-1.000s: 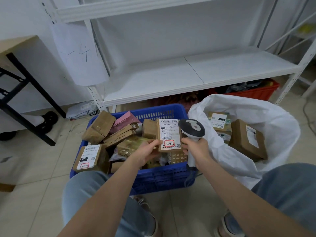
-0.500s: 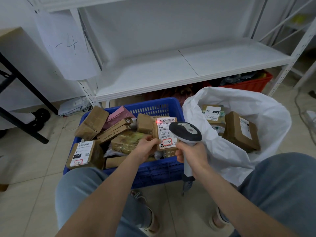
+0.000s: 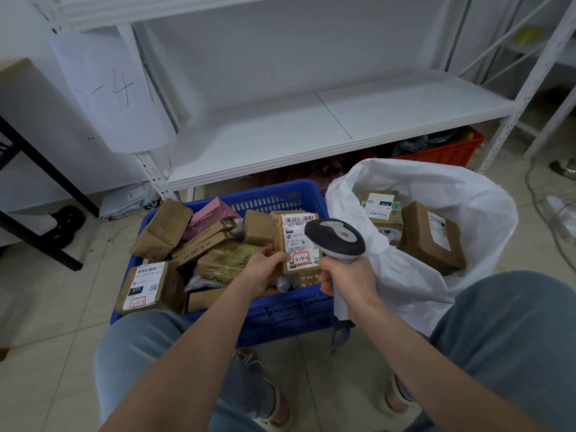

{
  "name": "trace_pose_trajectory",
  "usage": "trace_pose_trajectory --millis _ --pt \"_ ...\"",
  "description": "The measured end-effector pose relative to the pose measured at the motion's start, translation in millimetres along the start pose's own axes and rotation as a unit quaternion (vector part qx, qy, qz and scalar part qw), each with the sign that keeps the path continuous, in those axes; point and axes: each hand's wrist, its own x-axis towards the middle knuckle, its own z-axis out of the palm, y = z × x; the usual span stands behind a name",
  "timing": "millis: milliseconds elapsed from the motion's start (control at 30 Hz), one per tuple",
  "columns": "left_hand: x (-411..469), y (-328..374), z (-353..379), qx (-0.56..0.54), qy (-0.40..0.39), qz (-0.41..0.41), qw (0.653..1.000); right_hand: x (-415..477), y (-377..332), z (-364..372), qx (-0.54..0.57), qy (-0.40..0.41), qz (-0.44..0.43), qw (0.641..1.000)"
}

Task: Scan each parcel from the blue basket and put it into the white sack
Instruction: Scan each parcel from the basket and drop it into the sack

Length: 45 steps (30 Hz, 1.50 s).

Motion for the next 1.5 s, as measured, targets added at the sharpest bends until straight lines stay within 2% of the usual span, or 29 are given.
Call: trace_pose_trajectory --millis 300,467,600,667,767,833,900,1200,1333,1500 --pt "-0.4 20.7 19.7 0.052 -0.009 0.012 0.999 16.1 -8.4 -9.3 0.031 0.021 -0.012 0.999" --pt "23.1 55.9 63.0 0.137 -0.015 0.048 0.989 55.6 -27.1 -40.9 0.096 0.087 -0.016 0.991" --pt "47.6 81.8 125.9 0.2 -0.016 0.104 0.974 92.4 -40.6 -83.2 0.149 0.152 -0.021 0.977" --pt "58.9 90.0 159.5 0.274 -0.006 0.145 0.951 111.0 -45.9 -107.3 0.141 0.188 -0.019 0.972" --pt "75.2 89.7 204.0 0.43 -0.026 0.225 0.874 136.8 -43.3 -138.5 0.119 0.242 -0.001 0.963" --pt "93.4 82.7 231.8 0.499 -0.044 0.252 0.828 156.1 -35.6 -156.5 0.119 0.273 0.02 0.954" --pt "110.6 73.5 253.9 0.544 -0.049 0.25 0.8 171.1 -27.2 -169.5 0.102 0.291 0.051 0.95" --pt "132.6 32.8 298.8 0.589 -0.141 0.225 0.764 196.7 -3.1 -194.1 0.108 0.286 0.079 0.949" --pt "124.7 34.7 287.9 0.617 -0.105 0.233 0.744 186.7 -1.9 -188.8 0.1 0.268 0.082 0.955" --pt "102.7 52.0 243.6 0.6 -0.037 0.244 0.761 166.9 -13.3 -165.9 0.091 0.237 0.067 0.965"
